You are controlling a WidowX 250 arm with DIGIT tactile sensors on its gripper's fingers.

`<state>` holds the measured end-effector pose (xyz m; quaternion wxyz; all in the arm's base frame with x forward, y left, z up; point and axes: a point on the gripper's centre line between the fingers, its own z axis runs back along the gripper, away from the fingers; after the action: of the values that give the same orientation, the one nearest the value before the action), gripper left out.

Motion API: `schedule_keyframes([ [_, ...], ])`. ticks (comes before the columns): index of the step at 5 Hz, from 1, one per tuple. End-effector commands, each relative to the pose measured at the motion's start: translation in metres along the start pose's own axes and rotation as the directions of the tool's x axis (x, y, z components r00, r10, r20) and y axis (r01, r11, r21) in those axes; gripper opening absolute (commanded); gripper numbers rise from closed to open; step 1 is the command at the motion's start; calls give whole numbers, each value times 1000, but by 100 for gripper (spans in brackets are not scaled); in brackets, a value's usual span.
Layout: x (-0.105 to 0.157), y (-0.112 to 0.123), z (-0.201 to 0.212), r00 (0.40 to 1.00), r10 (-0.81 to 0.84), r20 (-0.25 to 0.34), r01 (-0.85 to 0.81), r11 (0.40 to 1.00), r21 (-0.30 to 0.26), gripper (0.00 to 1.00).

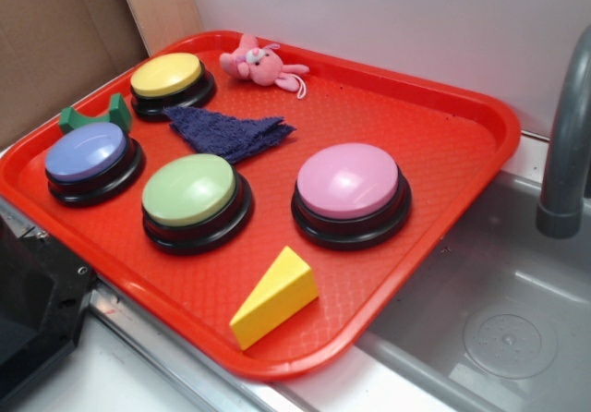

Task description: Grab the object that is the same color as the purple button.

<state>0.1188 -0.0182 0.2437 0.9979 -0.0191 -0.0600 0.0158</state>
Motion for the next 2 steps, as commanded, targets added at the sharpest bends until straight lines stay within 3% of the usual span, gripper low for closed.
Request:
schedule_keyframes([
  [1, 0, 0, 0, 1000, 0, 0, 0, 1000, 0, 100],
  [2, 16, 2, -10, 968, 242, 73, -244, 970, 19, 100],
])
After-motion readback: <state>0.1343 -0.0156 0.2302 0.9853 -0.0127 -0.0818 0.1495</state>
